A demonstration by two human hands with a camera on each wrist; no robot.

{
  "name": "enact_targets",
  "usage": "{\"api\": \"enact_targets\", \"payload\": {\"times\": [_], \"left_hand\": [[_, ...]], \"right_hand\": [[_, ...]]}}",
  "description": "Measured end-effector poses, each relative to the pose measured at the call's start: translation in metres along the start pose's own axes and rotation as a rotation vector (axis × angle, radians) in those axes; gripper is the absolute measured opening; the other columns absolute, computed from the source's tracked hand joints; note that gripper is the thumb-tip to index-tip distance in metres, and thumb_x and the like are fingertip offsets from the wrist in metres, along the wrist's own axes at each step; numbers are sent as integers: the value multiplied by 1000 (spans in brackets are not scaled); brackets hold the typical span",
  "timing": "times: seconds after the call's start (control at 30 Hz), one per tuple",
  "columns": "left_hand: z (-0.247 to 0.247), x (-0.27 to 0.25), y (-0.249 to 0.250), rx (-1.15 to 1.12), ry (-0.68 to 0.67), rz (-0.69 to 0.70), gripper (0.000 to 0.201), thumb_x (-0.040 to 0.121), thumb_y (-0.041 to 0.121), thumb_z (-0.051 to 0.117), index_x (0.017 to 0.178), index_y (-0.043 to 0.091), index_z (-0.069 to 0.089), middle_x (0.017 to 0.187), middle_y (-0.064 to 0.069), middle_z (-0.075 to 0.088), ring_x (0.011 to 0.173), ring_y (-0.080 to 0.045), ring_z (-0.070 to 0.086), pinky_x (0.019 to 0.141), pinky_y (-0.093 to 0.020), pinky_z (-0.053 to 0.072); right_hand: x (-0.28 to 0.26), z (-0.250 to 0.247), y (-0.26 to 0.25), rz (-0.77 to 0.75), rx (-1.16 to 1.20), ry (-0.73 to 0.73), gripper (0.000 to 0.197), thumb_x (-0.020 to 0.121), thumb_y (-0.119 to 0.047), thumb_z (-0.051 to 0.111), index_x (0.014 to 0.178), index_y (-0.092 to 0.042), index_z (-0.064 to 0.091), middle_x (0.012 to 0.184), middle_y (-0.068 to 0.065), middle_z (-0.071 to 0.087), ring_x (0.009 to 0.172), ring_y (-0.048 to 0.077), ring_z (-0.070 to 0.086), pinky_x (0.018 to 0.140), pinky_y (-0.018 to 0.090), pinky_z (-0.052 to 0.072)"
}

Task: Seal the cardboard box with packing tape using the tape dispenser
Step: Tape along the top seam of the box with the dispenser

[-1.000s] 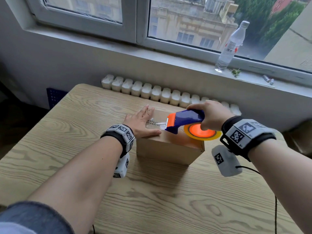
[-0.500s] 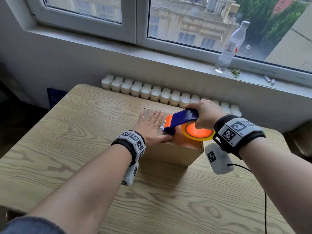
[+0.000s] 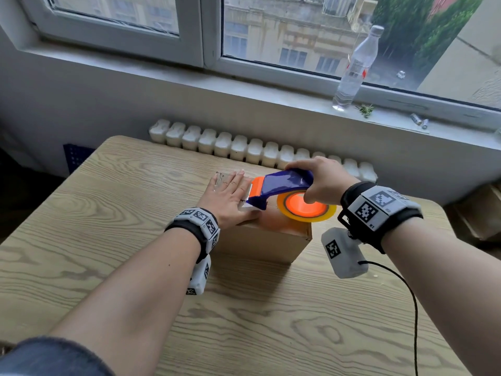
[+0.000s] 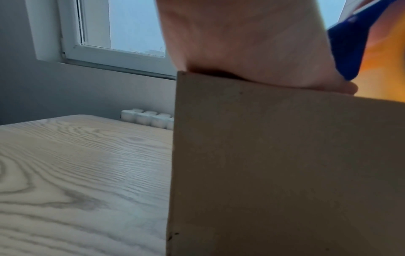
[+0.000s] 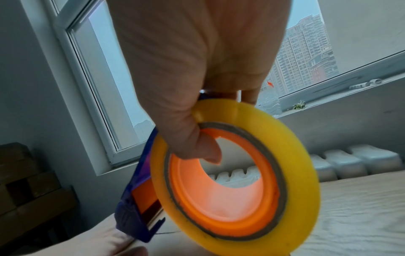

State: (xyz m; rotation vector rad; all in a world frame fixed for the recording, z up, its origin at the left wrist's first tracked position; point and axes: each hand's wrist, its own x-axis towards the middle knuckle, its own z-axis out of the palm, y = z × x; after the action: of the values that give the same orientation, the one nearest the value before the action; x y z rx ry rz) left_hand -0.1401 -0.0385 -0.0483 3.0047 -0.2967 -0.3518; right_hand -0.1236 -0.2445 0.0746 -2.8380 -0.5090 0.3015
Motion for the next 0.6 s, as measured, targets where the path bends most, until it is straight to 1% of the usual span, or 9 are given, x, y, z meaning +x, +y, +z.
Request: {"api": "enact_targets", "payload": {"times": [0.07, 0.1, 0.17, 0.23, 0.33, 0.4, 0.5, 0.6], "left_hand": [[-1, -1, 0, -1, -4, -3, 96, 80, 82, 18, 153, 26, -10, 162, 4, -16, 149, -10, -17, 120, -45, -12], [-2, -2, 0, 2, -5, -7, 95, 82, 80, 20, 153, 26, -10, 161, 4, -17, 149, -10, -17, 120, -45, -12], [-3, -3, 0, 16, -15, -11, 95, 83, 79, 21, 153, 24, -11, 161, 4, -18, 148, -10, -18, 120, -44, -12], [-4, -4, 1, 30, -25, -18, 95, 83, 78, 20, 153, 23, -13, 161, 3, -19, 148, -10, -18, 121, -44, -11], [-5, -4, 1, 36, -39, -19, 96, 82, 79, 20, 152, 23, -15, 160, 3, -21, 148, -11, -19, 121, -44, -12], [-5, -4, 1, 36, -44, -19, 96, 83, 79, 19, 152, 23, -15, 160, 3, -22, 148, -11, -20, 120, -44, -12], [-5, -5, 2, 32, -42, -24, 95, 83, 79, 20, 152, 23, -14, 160, 3, -21, 148, -10, -19, 120, -44, -12], [-5, -5, 2, 37, -50, -25, 94, 83, 78, 19, 152, 23, -15, 160, 3, -21, 148, -10, -19, 120, -43, -12]], "right_hand": [[-3, -2, 4, -4, 28, -10, 76, 65, 4, 66, 131, -32, 54, 103, -2, 53, 94, 17, 44, 76, 27, 38], [-5, -3, 6, -8, 32, -12, 77, 65, 5, 66, 131, -33, 54, 106, -1, 55, 94, 17, 44, 75, 26, 38], [-10, -7, 11, -3, 15, -11, 78, 65, 5, 66, 132, -34, 53, 109, 1, 56, 93, 16, 44, 75, 25, 35], [-18, -15, 22, 33, -17, -12, 79, 66, 6, 66, 133, -34, 52, 104, -2, 52, 92, 15, 42, 74, 24, 33], [-30, -25, 42, 95, -45, -12, 80, 66, 7, 65, 134, -34, 52, 102, -3, 47, 94, 15, 43, 76, 25, 35], [-33, -23, 48, 99, -69, -18, 80, 66, 6, 65, 134, -34, 53, 101, -4, 46, 98, 18, 47, 77, 26, 35], [-31, -14, 49, 88, -97, -21, 79, 68, 5, 63, 135, -35, 51, 101, -1, 44, 109, 26, 49, 82, 27, 38], [-28, -9, 48, 89, -119, -15, 75, 72, 3, 60, 135, -36, 49, 100, 0, 42, 108, 25, 47, 80, 27, 35]]}}
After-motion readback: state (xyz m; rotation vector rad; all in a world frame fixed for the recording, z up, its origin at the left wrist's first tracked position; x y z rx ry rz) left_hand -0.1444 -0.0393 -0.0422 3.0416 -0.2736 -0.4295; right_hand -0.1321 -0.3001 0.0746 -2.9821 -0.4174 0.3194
